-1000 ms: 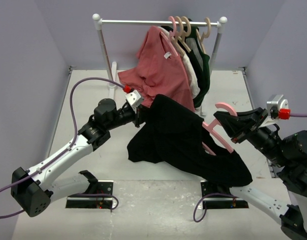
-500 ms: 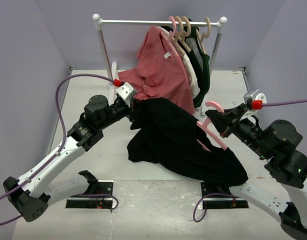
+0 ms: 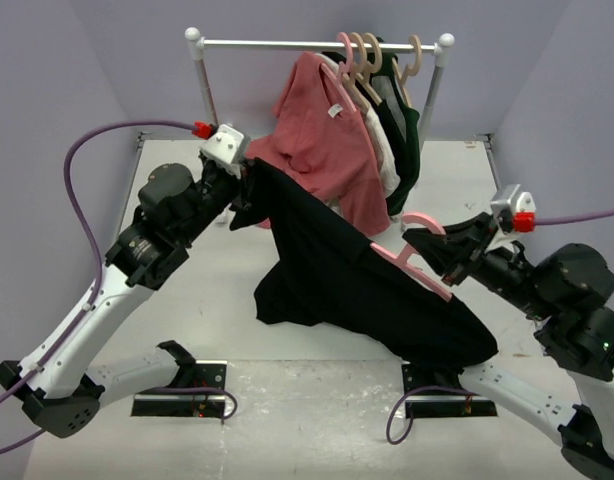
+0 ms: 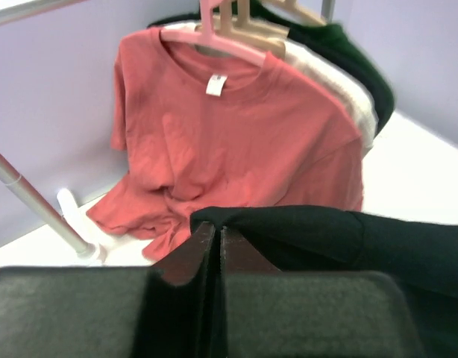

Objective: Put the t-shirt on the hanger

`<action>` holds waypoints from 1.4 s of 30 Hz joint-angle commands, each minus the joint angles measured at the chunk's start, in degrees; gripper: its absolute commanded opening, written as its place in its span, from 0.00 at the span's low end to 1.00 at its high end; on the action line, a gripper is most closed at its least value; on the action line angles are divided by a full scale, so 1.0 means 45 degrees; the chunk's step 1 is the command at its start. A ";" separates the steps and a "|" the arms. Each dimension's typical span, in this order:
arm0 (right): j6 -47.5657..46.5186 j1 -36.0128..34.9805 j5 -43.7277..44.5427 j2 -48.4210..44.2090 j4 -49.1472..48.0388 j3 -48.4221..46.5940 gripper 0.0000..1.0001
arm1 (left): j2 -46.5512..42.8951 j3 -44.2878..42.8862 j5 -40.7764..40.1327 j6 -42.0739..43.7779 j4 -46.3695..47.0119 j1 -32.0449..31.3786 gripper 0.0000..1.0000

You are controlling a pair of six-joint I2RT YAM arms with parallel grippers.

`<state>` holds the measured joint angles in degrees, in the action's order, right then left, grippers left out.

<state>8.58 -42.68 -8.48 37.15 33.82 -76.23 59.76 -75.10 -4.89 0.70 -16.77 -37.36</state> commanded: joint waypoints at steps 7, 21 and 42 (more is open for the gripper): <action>0.0271 0.0011 0.0447 0.0513 -0.2247 -0.1059 0.00 | -0.0728 0.0098 -0.1848 0.0039 -0.0762 0.0200 1.00; 0.0146 -0.0372 -0.2058 0.5744 0.1069 -0.6445 0.00 | -0.1113 -0.1391 0.7426 0.0656 -0.0678 0.0215 1.00; 0.0409 -0.0985 -0.4141 0.5952 -0.1475 -0.4943 0.00 | 0.3088 -0.2158 1.5881 -0.0566 0.1449 0.0137 0.22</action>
<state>8.50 -46.49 -20.71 65.76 35.25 -99.75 74.45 -83.53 62.02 0.43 -15.54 -36.67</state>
